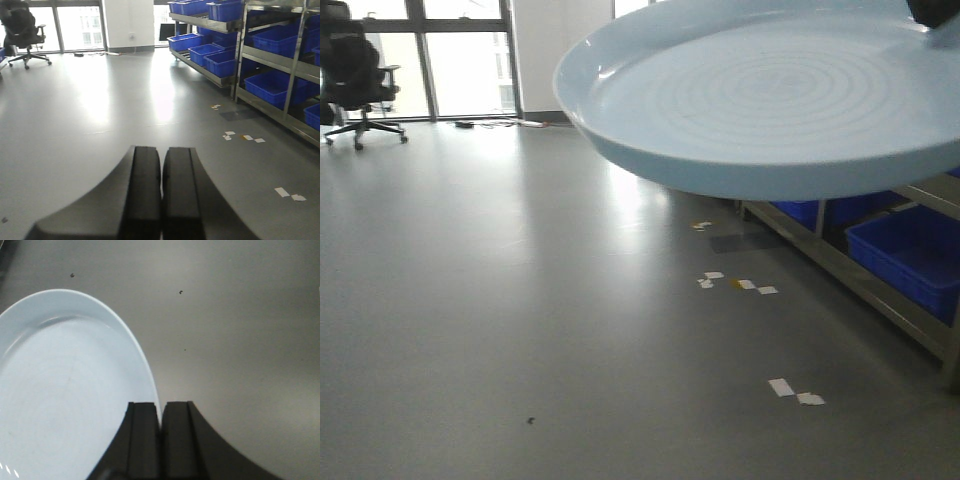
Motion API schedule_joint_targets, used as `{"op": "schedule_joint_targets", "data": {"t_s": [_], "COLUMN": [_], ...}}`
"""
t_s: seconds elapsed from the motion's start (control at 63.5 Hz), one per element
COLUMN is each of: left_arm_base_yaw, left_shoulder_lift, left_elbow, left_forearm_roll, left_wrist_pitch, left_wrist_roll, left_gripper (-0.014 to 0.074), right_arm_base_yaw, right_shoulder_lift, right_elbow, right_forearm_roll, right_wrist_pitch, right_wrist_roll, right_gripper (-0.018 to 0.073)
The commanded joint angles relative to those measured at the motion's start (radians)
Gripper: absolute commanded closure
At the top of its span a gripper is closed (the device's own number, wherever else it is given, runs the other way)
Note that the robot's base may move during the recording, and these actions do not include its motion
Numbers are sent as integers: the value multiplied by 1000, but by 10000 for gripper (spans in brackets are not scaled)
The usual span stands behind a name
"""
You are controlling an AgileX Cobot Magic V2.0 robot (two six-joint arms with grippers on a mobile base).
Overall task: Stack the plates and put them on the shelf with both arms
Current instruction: 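Hold the plate raised in the right gripper while the base turns away, then carry the plate in the right gripper while driving to the crate shelf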
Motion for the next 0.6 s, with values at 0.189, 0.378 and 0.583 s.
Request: {"op": "schedule_joint_targets", "data": {"t_s": [0.189, 0.378, 0.583], "left_arm_base_yaw": [-6, -6, -6], "left_shoulder_lift": [-19, -19, -19], "left_elbow": [23, 23, 23], "left_forearm_roll": [-8, -8, -8], "left_wrist_pitch": [-86, -86, -86], "left_wrist_roll": [-1, -1, -1], "left_gripper": [495, 495, 495], "right_arm_base_yaw": [2, 2, 2], "right_shoulder_lift": [-17, -17, -17], "right_elbow": [-28, -28, -28], "right_forearm_roll": [20, 20, 20], "right_wrist_pitch": [-61, -61, -61], "right_wrist_roll": [-6, -6, -6], "right_gripper": [503, 503, 503]}}
